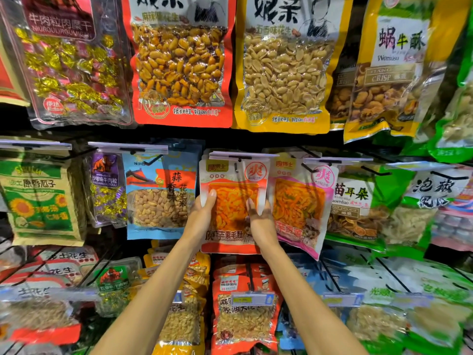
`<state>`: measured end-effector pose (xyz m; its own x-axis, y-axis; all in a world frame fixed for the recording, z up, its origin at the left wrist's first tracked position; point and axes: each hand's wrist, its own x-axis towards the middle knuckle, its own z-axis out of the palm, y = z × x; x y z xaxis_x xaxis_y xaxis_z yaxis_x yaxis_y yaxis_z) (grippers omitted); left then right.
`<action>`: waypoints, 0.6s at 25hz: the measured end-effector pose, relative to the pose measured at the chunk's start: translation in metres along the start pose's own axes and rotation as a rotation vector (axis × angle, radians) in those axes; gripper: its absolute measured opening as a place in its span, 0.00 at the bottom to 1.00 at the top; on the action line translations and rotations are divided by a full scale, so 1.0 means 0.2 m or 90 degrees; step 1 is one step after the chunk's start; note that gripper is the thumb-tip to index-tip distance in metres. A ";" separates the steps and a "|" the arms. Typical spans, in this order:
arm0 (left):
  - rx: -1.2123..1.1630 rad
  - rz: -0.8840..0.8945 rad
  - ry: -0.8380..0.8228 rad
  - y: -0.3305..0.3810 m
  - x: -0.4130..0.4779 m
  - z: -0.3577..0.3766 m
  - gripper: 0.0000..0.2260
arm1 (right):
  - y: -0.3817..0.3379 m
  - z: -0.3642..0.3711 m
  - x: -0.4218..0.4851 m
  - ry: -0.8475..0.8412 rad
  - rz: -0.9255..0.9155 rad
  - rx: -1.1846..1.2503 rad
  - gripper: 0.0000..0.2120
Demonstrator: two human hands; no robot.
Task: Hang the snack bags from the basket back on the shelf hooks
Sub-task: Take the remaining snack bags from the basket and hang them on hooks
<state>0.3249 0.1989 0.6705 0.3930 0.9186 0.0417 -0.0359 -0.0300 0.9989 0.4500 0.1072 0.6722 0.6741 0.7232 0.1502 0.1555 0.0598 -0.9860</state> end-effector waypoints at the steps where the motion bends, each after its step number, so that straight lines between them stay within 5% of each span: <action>1: 0.008 -0.001 -0.001 0.01 -0.01 0.00 0.47 | -0.01 -0.01 -0.01 -0.004 0.004 -0.014 0.25; 10: 0.061 0.034 0.006 0.11 -0.19 0.01 0.31 | -0.06 -0.09 -0.07 -0.059 0.072 -0.129 0.33; 15: 0.257 0.092 -0.020 0.14 -0.30 -0.08 0.29 | -0.09 -0.15 -0.20 -0.060 0.038 -0.186 0.22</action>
<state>0.2860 0.1494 0.6964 0.4377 0.8817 0.1761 0.2678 -0.3148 0.9106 0.4422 0.0565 0.6871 0.6200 0.7813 0.0710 0.3275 -0.1755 -0.9284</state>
